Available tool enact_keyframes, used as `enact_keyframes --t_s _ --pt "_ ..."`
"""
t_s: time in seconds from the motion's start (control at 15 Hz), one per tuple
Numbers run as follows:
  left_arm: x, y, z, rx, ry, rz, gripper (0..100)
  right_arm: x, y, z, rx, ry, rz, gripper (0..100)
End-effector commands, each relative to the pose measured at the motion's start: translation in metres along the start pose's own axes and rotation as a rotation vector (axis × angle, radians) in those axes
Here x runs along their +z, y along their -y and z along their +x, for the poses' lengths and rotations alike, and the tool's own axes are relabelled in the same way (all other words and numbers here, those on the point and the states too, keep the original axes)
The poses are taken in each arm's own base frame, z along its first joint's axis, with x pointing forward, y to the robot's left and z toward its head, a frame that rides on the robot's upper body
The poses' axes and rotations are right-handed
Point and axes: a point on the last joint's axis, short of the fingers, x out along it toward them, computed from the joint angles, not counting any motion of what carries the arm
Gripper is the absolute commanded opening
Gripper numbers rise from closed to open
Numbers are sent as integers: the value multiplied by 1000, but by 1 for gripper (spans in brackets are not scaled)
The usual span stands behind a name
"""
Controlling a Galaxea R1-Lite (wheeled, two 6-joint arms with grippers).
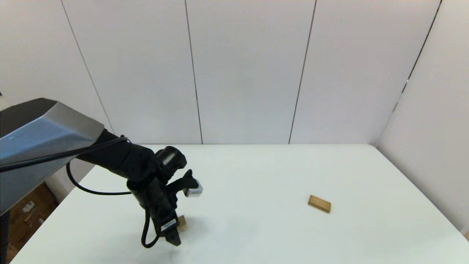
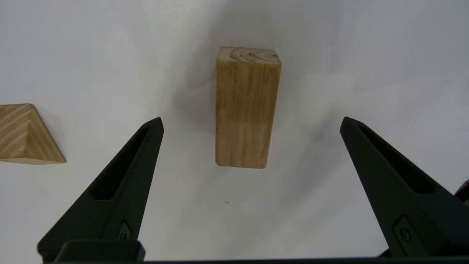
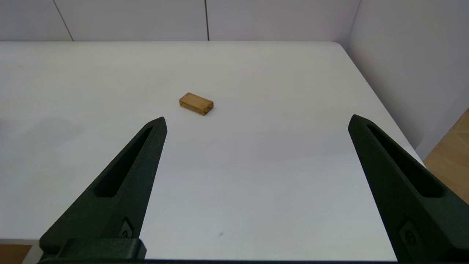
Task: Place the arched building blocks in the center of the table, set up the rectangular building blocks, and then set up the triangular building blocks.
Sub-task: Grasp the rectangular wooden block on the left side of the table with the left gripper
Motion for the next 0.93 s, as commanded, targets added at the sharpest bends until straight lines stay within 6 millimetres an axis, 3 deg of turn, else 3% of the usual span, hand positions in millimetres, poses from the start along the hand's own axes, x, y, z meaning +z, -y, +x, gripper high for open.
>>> enact_keyframes --t_s 0.07,0.53,0.6,0.93 --pt "3 -3 4 -16 -22 -1 100 0 0 0 0 1 0 100" --pt "4 -6 12 -21 -30 -5 100 0 0 0 2 1 0 100" --pt "5 -6 13 -22 -31 -5 0 0 0 0 0 1 0 100" --pt "7 -9 17 -9 -13 -5 0 0 0 0 0 1 0 100"
